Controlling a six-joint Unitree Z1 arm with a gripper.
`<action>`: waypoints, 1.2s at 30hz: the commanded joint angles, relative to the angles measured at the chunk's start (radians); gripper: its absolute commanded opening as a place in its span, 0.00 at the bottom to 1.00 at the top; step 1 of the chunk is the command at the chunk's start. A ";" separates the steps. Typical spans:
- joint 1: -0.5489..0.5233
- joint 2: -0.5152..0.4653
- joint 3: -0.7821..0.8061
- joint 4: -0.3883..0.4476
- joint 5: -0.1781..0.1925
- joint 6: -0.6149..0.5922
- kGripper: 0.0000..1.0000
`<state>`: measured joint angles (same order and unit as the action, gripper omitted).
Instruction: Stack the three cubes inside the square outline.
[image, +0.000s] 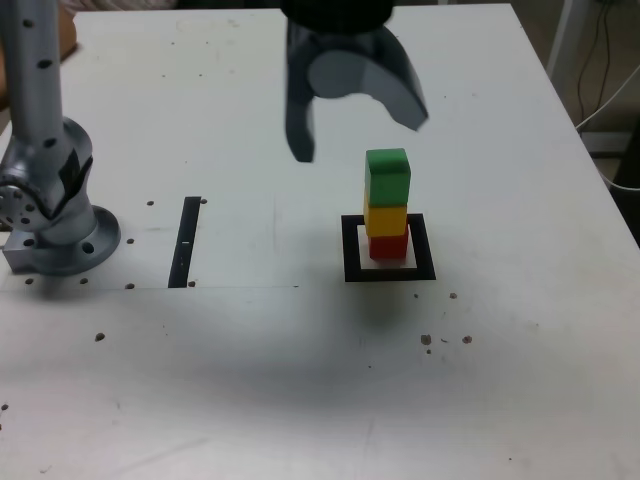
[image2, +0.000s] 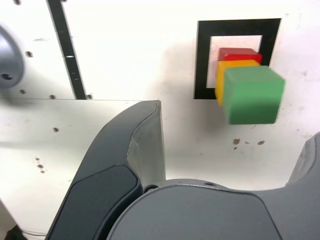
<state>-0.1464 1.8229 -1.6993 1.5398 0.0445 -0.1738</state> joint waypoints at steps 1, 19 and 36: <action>-0.002 -0.030 0.017 0.013 0.001 0.000 0.99; 0.021 -0.207 0.301 0.014 -0.008 0.023 0.99; 0.025 -0.270 0.638 -0.178 -0.037 0.063 0.99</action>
<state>-0.1267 1.5549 -1.0810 1.3835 0.0115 -0.1121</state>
